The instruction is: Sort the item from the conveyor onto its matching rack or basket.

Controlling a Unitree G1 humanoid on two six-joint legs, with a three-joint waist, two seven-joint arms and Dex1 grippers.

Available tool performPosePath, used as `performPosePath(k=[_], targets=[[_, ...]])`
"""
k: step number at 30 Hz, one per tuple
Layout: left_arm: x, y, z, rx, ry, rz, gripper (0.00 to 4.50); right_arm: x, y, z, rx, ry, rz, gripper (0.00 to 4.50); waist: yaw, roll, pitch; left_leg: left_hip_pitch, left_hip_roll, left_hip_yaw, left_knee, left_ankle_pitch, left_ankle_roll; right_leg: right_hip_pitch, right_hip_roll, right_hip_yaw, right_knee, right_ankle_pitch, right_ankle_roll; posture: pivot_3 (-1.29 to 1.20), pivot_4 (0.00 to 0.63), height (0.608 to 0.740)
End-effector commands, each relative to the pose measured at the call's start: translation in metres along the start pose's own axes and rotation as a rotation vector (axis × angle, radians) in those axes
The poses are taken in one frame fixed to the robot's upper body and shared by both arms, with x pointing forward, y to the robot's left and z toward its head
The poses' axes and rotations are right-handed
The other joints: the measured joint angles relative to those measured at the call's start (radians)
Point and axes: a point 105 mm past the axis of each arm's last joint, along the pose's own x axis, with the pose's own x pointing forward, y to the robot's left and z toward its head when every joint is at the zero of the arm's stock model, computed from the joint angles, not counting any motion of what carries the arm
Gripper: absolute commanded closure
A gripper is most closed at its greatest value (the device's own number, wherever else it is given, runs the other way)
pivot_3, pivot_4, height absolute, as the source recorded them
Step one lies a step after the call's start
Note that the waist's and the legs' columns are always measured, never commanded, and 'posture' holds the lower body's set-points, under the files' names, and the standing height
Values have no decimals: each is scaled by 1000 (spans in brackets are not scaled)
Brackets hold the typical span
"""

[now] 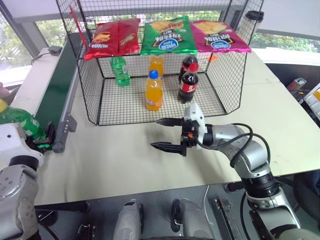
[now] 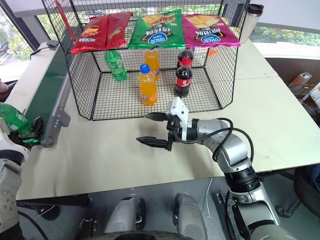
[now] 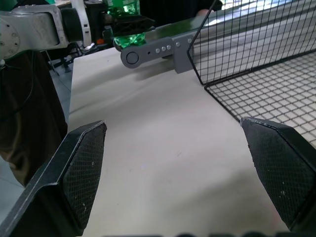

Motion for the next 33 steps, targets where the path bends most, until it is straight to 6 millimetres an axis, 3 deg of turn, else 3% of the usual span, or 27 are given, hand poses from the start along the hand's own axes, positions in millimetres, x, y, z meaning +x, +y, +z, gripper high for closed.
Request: performPosePath(k=[1,6,10,15,23,29,33], targets=[[-4,-1,11,2,-53,-16,1610,-2,0,12,-49,-24,-4,0,-1,0,0,0,0,0,0,0,0,0,0,0,0,0,0,0,150,740],[-7,-3,18,10,-82,-24,1610,-3,1,10,-49,-14,-4,0,0,0,0,0,0,0,0,0,0,0,0,0,0,0,0,0,150,740],[-7,-4,36,25,-140,-23,1610,-3,1,9,-48,-7,0,0,0,0,0,0,0,0,0,0,0,0,0,0,0,0,0,0,150,740],[-10,-23,59,54,-191,-131,1610,-4,0,8,-48,-3,0,0,-2,0,0,-1,0,0,0,0,0,0,0,0,0,0,0,0,150,740],[-15,-98,69,54,-186,-453,1610,-5,-14,-6,-58,50,-84,0,-1,0,0,0,0,0,0,0,0,0,0,0,0,0,0,0,150,740],[6,-129,58,55,-173,-471,1610,-7,-33,-23,-130,145,-183,0,-4,0,0,0,0,1,0,0,0,0,1,1,0,2,3,0,150,740],[32,-157,51,31,-180,-471,1610,-9,-43,-29,-156,176,-246,0,4,0,0,0,0,0,0,0,0,0,1,0,0,2,3,0,150,740]])
